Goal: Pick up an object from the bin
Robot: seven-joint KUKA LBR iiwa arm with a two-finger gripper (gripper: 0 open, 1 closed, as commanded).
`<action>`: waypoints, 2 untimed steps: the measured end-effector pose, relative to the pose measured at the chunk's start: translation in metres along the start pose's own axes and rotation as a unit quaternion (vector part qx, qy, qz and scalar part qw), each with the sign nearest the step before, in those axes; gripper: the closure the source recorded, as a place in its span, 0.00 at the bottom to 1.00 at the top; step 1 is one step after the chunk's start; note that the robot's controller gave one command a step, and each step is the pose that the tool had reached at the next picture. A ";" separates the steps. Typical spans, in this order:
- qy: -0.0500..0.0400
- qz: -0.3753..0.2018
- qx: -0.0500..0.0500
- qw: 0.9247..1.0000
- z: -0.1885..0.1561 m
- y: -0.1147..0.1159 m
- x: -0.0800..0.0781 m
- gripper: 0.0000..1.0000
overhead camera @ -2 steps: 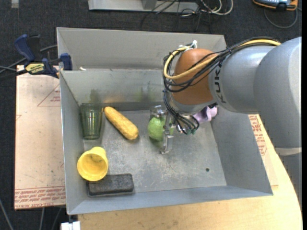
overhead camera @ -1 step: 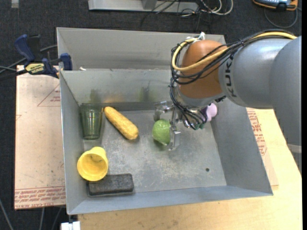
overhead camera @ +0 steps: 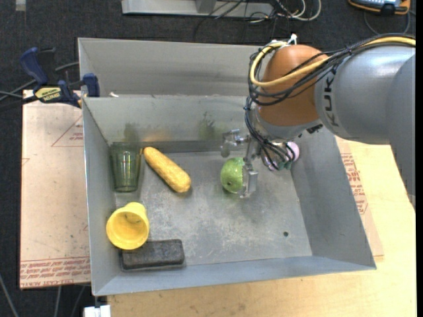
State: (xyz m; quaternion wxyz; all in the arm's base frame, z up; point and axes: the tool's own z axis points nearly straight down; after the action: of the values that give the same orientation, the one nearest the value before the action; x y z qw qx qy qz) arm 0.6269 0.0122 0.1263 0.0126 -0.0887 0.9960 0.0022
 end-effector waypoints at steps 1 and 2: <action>0.007 0.040 -0.001 0.999 0.046 -0.024 -0.003 0.00; 0.007 -0.027 -0.001 1.000 0.055 -0.035 -0.008 0.00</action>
Offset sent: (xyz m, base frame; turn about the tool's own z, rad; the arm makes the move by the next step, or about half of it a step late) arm 0.0297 -0.0447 -0.0201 -0.3163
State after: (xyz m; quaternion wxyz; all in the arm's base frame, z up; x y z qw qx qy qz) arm 0.6421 -0.0207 0.0715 0.0057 -0.1151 0.9933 0.0024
